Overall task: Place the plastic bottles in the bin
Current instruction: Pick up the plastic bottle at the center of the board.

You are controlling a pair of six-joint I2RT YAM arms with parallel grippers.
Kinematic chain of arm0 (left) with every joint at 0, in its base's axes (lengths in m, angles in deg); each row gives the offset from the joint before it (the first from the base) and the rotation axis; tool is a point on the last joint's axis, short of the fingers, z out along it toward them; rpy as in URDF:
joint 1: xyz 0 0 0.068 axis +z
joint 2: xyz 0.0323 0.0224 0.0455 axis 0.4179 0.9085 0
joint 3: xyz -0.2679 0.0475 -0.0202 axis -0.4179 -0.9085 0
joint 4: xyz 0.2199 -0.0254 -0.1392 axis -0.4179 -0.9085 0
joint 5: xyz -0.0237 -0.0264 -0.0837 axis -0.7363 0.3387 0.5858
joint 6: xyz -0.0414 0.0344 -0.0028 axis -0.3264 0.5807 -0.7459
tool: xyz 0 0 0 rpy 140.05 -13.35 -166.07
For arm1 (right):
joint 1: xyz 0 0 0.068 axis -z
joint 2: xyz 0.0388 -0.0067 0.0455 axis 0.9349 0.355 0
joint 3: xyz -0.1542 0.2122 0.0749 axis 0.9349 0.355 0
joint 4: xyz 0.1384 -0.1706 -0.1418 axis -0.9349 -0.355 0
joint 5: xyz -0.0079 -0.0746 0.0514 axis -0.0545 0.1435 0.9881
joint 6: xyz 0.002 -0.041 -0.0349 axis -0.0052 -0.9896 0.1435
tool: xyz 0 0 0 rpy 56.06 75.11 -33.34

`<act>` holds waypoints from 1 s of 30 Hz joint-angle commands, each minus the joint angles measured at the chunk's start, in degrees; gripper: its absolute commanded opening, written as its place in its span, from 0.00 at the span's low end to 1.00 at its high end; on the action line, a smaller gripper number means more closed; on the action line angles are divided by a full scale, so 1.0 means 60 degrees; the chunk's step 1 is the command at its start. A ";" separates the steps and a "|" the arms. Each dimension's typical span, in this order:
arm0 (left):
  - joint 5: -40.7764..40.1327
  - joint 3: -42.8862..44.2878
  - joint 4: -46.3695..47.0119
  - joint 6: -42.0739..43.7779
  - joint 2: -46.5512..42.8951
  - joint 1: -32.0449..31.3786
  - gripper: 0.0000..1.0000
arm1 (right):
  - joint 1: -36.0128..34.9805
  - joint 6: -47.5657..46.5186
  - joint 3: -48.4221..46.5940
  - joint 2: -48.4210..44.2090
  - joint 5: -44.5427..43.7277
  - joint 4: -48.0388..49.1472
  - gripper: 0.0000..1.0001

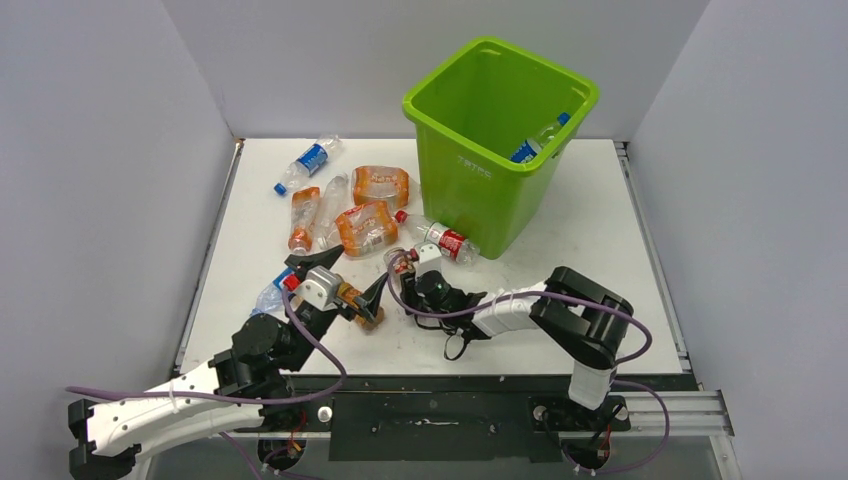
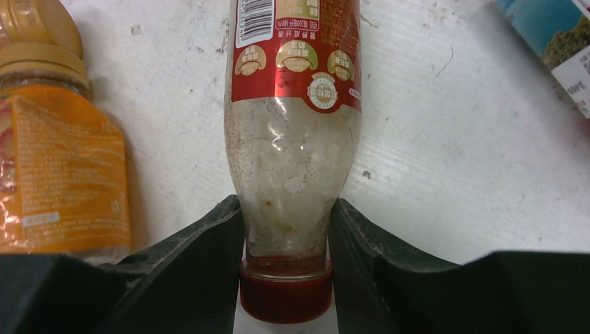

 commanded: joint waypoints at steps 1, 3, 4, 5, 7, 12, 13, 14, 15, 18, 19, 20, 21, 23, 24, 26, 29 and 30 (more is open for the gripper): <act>-0.0021 -0.0052 0.0479 0.0186 -0.0214 0.0049 0.96 | -0.0327 0.0121 0.0655 -0.0761 0.0237 -0.0431 0.10; 0.0107 -0.0115 0.0551 0.0354 -0.0326 0.0054 0.96 | -0.0482 0.0149 0.0777 -0.1426 0.0165 -0.0980 0.05; 0.0215 -0.0138 0.0567 0.0452 -0.0377 0.0054 0.96 | -0.0541 0.0178 0.0835 -0.1801 0.0167 -0.1329 0.05; 0.0333 -0.0155 0.0569 0.0521 -0.0418 0.0056 0.96 | -0.0587 0.0203 0.0881 -0.2262 0.0195 -0.1660 0.05; 0.0568 -0.0177 0.0543 0.0614 -0.0479 0.0056 0.96 | -0.0660 0.0266 0.0942 -0.3251 0.0207 -0.2639 0.05; 0.1754 -0.0214 0.0178 0.0692 -0.0532 0.0048 0.96 | -0.0721 0.0260 0.0683 -0.6180 0.0818 -0.5476 0.05; 0.2164 -0.0229 0.0090 0.0688 -0.0537 0.0055 0.96 | -0.0752 0.0257 0.0527 -0.6686 0.0913 -0.6078 0.05; 0.2876 -0.0248 0.0008 0.0688 -0.0502 0.0056 0.96 | -0.0762 0.0244 0.0352 -0.7144 0.1130 -0.6710 0.05; 0.3469 -0.0251 -0.0109 0.0724 -0.0454 0.0049 0.96 | -0.0765 0.0218 0.0149 -0.7537 0.1379 -0.7260 0.05; 0.4631 -0.0227 -0.0435 0.1015 -0.0141 0.0014 0.96 | -0.0791 0.0259 -0.0539 -0.8373 0.2075 -0.8886 0.05; 0.4804 -0.0216 -0.0461 0.1011 -0.0037 0.0005 0.96 | -0.0792 0.0314 -0.0798 -0.8555 0.2436 -0.9366 0.05; 0.4953 -0.0209 -0.0467 0.1029 0.0062 -0.0009 0.96 | -0.0792 0.0359 -0.1064 -0.8689 0.2688 -0.9804 0.05; 0.5104 -0.0215 -0.0459 0.1095 0.0127 -0.0035 0.96 | -0.0792 0.0372 -0.1341 -0.8763 0.2896 -1.0217 0.05; 0.5331 -0.0303 -0.0379 0.1450 0.0196 -0.0163 0.96 | -0.0792 0.0355 -0.1870 -0.8819 0.3157 -1.1022 0.05; 0.5391 -0.0357 -0.0344 0.1691 0.0203 -0.0252 0.96 | -0.0792 0.0359 -0.2086 -0.8847 0.3225 -1.1404 0.05; 0.5409 -0.0384 -0.0506 0.2269 0.0272 -0.0596 0.96 | -0.0792 0.0419 -0.2429 -0.8849 0.3197 -1.1965 0.05; 0.4684 -0.0356 -0.1018 0.3350 0.0530 -0.1417 0.96 | -0.0792 0.0561 -0.2812 -0.8668 0.3405 -1.2562 0.05; 0.4212 -0.0355 -0.1152 0.3764 0.0654 -0.1787 0.96 | -0.0792 0.0561 -0.2922 -0.8579 0.3599 -1.2648 0.05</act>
